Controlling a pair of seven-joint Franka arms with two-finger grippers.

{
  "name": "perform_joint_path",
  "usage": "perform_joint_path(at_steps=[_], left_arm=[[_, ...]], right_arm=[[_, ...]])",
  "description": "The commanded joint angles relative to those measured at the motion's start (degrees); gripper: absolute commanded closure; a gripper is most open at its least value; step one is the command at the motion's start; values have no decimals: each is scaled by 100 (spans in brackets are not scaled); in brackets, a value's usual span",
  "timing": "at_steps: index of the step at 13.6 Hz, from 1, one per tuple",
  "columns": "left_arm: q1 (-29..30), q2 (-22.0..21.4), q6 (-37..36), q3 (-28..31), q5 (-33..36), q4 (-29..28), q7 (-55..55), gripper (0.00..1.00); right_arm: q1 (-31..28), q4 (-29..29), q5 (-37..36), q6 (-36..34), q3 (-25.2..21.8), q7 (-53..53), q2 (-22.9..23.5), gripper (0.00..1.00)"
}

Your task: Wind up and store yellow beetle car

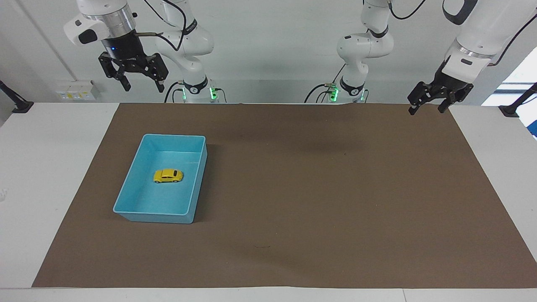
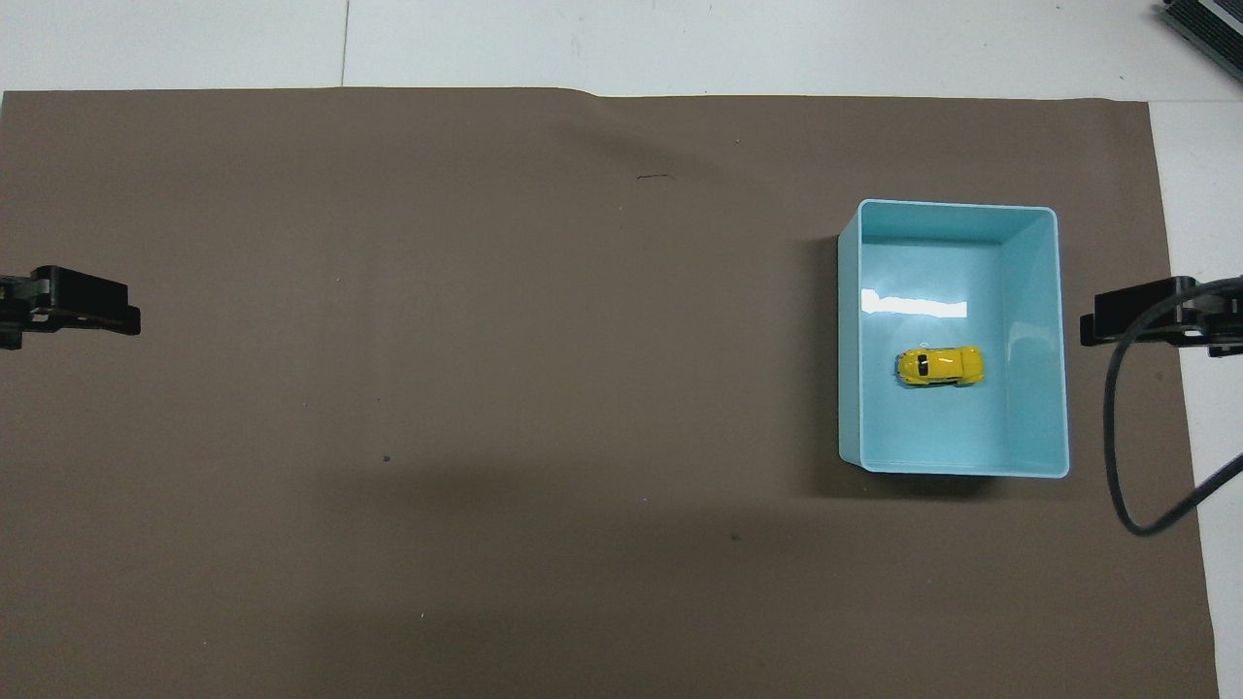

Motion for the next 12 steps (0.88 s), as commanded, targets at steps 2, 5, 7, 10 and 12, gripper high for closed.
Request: perform_joint_path(at_steps=[2, 5, 7, 10, 12], left_arm=[[46, -9, -131, -17, -30, 85, -34, 0], [46, -9, -131, -17, -30, 85, -34, 0], [46, -9, -131, -26, -30, 85, -34, 0], [46, -9, -131, -17, -30, 85, -34, 0], [46, -9, -131, -17, -30, 85, -34, 0]], right_arm=[[-62, -51, 75, -16, 56, 44, -76, 0], [-62, -51, 84, 2, 56, 44, -67, 0], [-62, -51, 75, 2, 56, 44, -76, 0], [-62, -52, 84, 45, 56, 35, -68, 0], [-62, -60, 84, 72, 56, 35, -68, 0]])
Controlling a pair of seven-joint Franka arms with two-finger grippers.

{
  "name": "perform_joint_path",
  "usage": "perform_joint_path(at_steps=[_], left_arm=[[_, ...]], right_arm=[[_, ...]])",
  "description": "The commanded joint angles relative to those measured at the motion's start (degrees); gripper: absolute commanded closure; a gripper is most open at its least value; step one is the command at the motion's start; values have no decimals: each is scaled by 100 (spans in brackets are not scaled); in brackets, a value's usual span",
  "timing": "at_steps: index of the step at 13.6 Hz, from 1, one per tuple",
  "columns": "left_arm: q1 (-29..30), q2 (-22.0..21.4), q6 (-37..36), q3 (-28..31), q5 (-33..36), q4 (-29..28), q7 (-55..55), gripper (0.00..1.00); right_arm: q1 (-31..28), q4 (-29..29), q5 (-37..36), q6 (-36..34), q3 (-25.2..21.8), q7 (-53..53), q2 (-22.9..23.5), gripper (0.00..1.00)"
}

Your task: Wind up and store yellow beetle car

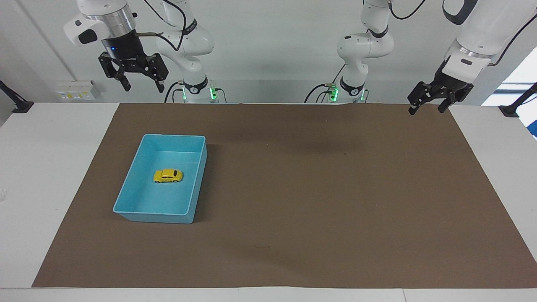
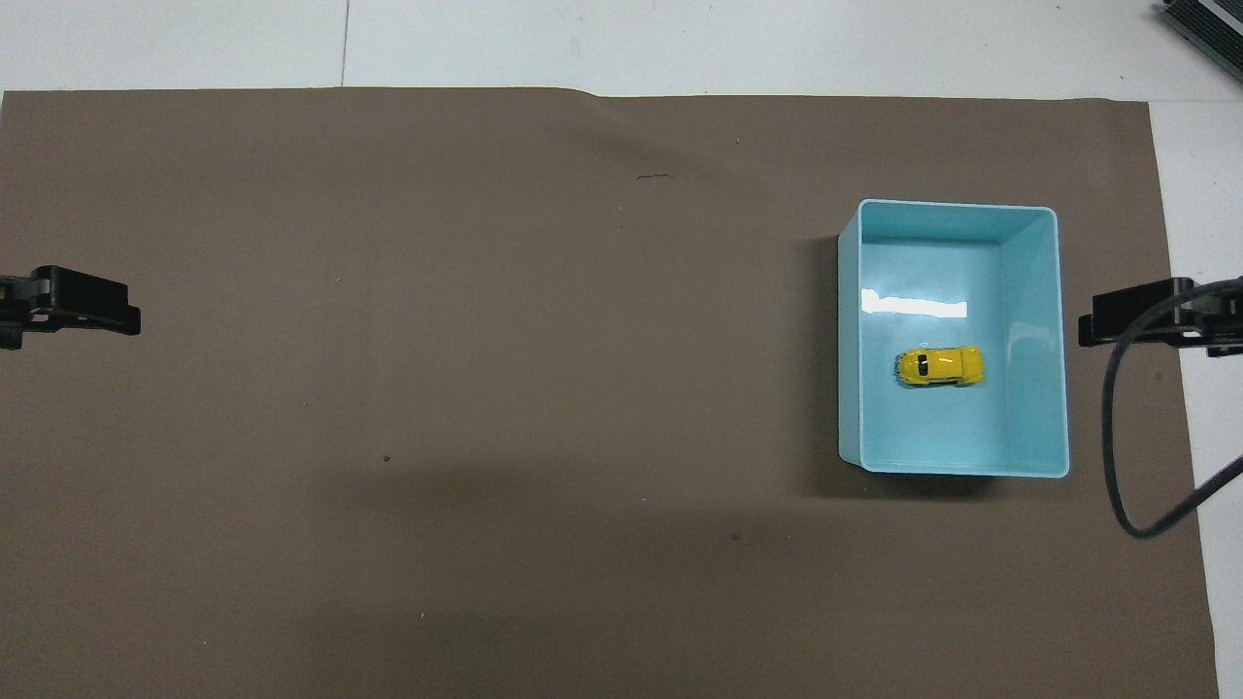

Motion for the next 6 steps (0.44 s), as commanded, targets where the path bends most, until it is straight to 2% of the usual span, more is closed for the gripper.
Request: perform_joint_path(at_steps=[1, 6], left_arm=[[46, -9, -131, -17, -30, 85, -34, 0], [46, -9, -131, -17, -30, 85, -34, 0]], right_arm=[[-62, -60, 84, 58, 56, 35, -67, 0], [-62, -60, 286, 67, 48, 35, -76, 0]])
